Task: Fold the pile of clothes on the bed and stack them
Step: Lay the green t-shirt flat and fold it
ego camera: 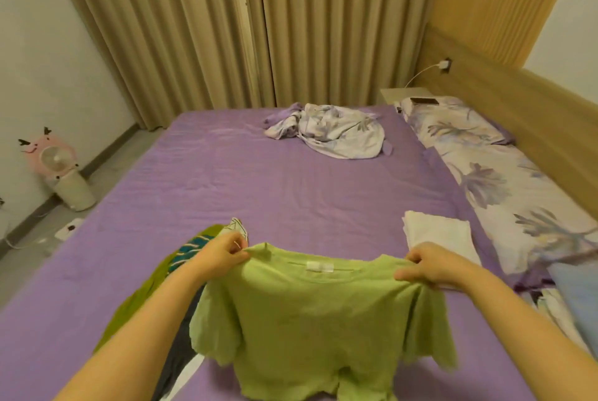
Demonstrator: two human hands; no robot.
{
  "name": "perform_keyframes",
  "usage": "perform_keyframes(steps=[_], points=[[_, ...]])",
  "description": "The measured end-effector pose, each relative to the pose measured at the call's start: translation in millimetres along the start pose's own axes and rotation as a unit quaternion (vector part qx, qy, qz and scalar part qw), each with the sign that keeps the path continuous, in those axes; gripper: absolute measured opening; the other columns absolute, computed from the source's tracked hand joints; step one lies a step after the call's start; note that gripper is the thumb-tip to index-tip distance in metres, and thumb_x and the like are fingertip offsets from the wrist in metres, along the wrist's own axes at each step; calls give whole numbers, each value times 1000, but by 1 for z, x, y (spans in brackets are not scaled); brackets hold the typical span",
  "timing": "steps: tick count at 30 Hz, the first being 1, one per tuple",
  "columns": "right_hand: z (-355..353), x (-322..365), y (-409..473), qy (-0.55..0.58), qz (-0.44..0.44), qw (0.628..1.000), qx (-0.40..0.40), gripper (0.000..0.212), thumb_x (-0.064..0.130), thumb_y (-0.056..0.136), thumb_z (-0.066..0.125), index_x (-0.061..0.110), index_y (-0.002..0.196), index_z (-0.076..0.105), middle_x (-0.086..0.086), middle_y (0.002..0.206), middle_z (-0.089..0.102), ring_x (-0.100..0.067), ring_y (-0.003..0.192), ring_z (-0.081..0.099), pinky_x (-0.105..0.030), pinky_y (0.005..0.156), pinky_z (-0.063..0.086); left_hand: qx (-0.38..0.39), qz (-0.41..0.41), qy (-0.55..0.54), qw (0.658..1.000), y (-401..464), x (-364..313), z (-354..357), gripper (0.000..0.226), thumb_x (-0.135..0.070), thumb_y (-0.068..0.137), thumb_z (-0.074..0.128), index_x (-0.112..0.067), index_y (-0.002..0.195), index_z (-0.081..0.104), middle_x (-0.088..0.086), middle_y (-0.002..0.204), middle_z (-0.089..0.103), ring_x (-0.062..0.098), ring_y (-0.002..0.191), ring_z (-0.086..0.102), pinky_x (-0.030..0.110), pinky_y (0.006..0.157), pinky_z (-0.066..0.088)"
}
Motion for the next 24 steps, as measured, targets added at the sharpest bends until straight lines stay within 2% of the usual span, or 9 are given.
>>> perform_keyframes(steps=[3, 5, 8, 12, 14, 16, 20, 24], points=[[61, -29, 23, 37, 58, 996, 56, 37, 22, 83, 70, 17, 61, 40, 0, 52, 37, -10, 40, 35, -20, 41, 29, 48, -57, 13, 997, 13, 52, 53, 10, -19, 88, 65, -15, 97, 61, 4, 90, 66, 16, 83, 59, 28, 72, 44], [89, -37, 41, 41, 87, 994, 54, 33, 19, 86, 65, 16, 65, 40, 0, 55, 40, -9, 40, 37, -19, 40, 33, 60, -85, 20, 994, 24, 82, 78, 11, -24, 90, 64, -15, 96, 64, 2, 91, 67, 13, 83, 58, 22, 66, 41], [112, -37, 71, 59, 119, 991, 32, 33, 15, 85, 65, 14, 64, 40, 0, 56, 42, -11, 39, 45, -21, 41, 36, 59, -106, 17, 992, 45, 111, 96, 13, -27, 93, 59, -15, 92, 64, 1, 85, 63, 12, 77, 55, 22, 64, 40], [121, -28, 111, 10, 112, 994, -12, 37, 25, 83, 70, 19, 63, 40, 5, 60, 44, -12, 58, 43, -20, 47, 25, 63, -91, -15, 994, 83, 133, 102, 14, -26, 94, 57, -17, 86, 61, -5, 73, 56, 7, 66, 49, 19, 56, 36], [122, -27, 128, 14, 117, 993, -32, 39, 27, 81, 73, 20, 64, 38, 5, 61, 43, -17, 65, 42, -23, 48, 23, 69, -88, -33, 993, 106, 140, 101, 14, -26, 93, 59, -18, 84, 62, -6, 74, 59, 6, 68, 51, 18, 56, 37], [120, -29, 143, 27, 129, 989, -61, 45, 28, 78, 76, 19, 65, 34, 4, 61, 42, -18, 64, 40, -28, 49, 22, 67, -93, -65, 991, 130, 144, 99, 13, -25, 92, 61, -15, 83, 64, -2, 78, 62, 9, 72, 54, 20, 60, 40], [111, -38, 169, 109, 129, 981, -95, 47, 25, 73, 81, 17, 63, 36, 4, 58, 40, -13, 56, 35, -27, 52, 24, 61, -112, -148, 981, 173, 145, 98, 13, -22, 91, 64, -10, 91, 66, 6, 90, 67, 18, 85, 60, 29, 73, 45], [99, -47, 188, 245, 103, 963, -47, 34, 26, 82, 72, 15, 61, 48, 8, 56, 39, -9, 56, 37, -23, 52, 29, 67, -107, -171, 977, 209, 143, 108, 14, -20, 93, 61, -7, 92, 65, 9, 89, 67, 19, 82, 59, 29, 72, 45]])
Point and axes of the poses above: each hand's wrist, its own y-axis towards the middle knuckle, its own z-axis out of the palm, x = y × z, the point moved 2 cm from there along y, towards the middle knuckle
